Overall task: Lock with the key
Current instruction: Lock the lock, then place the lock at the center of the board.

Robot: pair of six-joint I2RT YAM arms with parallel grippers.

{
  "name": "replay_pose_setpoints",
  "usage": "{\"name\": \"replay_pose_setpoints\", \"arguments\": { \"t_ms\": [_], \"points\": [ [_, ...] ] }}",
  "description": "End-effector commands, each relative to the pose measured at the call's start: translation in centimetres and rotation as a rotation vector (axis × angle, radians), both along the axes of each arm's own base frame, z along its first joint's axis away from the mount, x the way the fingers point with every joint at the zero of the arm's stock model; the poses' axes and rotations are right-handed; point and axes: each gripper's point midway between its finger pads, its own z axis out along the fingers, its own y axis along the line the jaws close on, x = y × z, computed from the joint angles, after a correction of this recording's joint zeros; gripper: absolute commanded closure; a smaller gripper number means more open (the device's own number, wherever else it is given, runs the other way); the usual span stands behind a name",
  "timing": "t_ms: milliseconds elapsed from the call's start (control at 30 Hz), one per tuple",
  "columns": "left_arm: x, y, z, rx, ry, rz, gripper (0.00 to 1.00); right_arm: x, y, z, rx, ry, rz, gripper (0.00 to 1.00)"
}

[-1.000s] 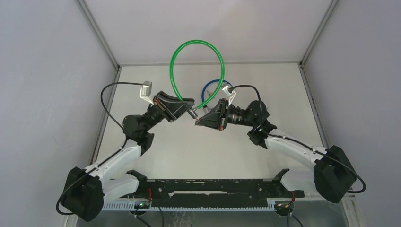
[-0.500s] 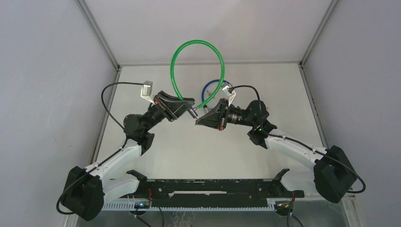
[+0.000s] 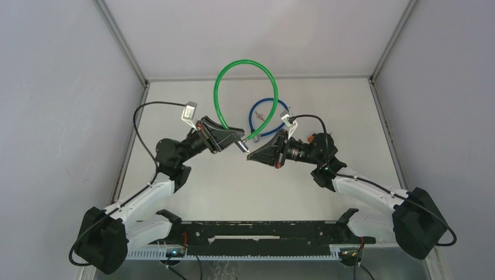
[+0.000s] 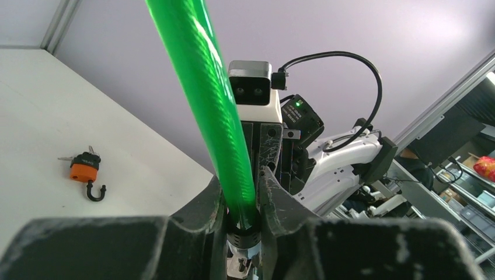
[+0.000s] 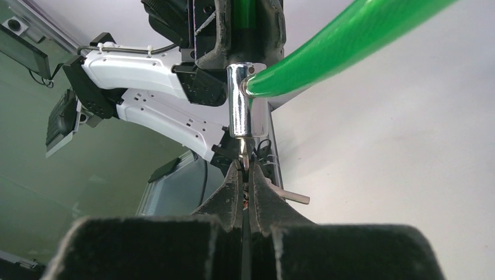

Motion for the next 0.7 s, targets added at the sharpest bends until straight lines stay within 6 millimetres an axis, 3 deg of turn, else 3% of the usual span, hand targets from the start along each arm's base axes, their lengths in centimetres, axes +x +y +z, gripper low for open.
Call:
{"name": "replay_pose_setpoints", "arguments": {
  "t_ms": [0,233,467,567,667],
  "points": [
    [0.1,4.3,7.3,-0.199,-0.214,0.192,1.0,-2.7,-1.0,-3.7,-0.095,0.055,0.103,1.0],
    [0.4,5.0,7.5,-0.241,-0.203,0.23,1.0,-3.6,-0.6,-5.2,-0.091,0.122,0.131,1.0],
    [0.3,5.7,7.8,-0.251,-0.213,0.231,1.0,-4.3,-1.1,-4.5,-0.046,0.112,0.182,1.0],
    [-0.3,5.0,8.1,-0.233,-0.227,0.175,1.0,-4.1,-1.1,-3.9,-0.034,0.109,0.203,1.0],
    [-0.8,4.6,8.3,-0.241,-0.234,0.121,1.0,-3.4,-0.7,-2.7,-0.017,0.093,0.208,0.84]
  ]
}}
